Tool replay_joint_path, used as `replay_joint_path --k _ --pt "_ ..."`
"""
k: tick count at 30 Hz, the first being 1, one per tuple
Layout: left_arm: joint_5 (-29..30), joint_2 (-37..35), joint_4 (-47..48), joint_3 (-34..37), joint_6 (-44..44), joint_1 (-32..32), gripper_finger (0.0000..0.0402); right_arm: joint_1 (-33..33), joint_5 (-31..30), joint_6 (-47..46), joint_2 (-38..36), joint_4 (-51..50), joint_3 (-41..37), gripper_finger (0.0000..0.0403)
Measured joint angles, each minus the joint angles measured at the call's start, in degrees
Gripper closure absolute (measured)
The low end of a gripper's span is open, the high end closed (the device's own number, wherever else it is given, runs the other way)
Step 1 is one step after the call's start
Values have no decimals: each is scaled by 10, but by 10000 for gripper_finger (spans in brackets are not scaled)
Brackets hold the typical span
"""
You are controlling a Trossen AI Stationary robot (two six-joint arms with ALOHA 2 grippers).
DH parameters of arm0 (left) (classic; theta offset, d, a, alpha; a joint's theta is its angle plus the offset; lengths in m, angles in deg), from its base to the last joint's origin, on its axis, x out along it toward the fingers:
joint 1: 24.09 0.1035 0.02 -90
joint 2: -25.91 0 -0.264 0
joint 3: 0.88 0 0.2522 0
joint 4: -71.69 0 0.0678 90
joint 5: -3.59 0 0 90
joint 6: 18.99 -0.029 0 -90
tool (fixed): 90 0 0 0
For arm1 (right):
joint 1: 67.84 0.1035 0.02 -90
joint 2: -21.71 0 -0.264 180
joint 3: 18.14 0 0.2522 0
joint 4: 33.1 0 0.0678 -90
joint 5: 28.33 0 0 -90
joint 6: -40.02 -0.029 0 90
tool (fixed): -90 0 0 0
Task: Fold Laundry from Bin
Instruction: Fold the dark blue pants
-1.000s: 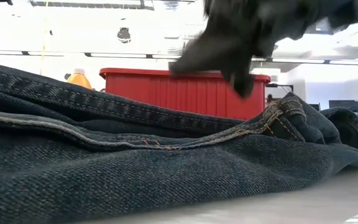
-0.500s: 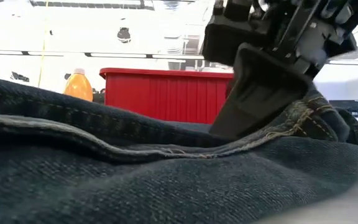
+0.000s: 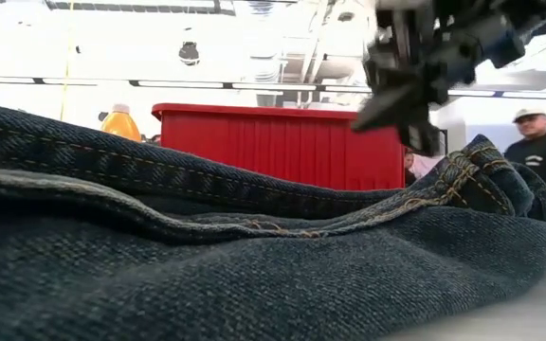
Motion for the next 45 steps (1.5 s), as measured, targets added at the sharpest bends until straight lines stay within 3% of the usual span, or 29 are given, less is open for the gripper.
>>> replay_joint_path --k 4,7,10,19,25,28,31,40,45 --pt "70 -8 42 0 -21 30 401 -35 32 -44 -61 -119 -11 348" --pt "63 3 69 0 -24 60 401 -37 81 -40 -91 -180 -12 316" --pt "39 22 78 0 -44 87 401 3 87 -22 -107 -165 -11 304" --pt "-67 94 67 0 -71 128 401 131 34 -34 -23 -65 -71 356" --pt "-82 105 65 -1 -71 129 401 166 24 -108 31 -125 -94 390" --pt "-84 105 66 -1 -71 129 402 175 26 -110 38 -92 -98 386" --pt "-86 105 67 -1 -71 129 401 164 33 -88 17 -48 -97 367" --pt "-118 103 70 -1 -81 138 401 68 17 -34 -107 -104 -71 351" --pt "-140 83 76 0 -97 148 401 -2 -7 -15 -121 -143 -71 342"
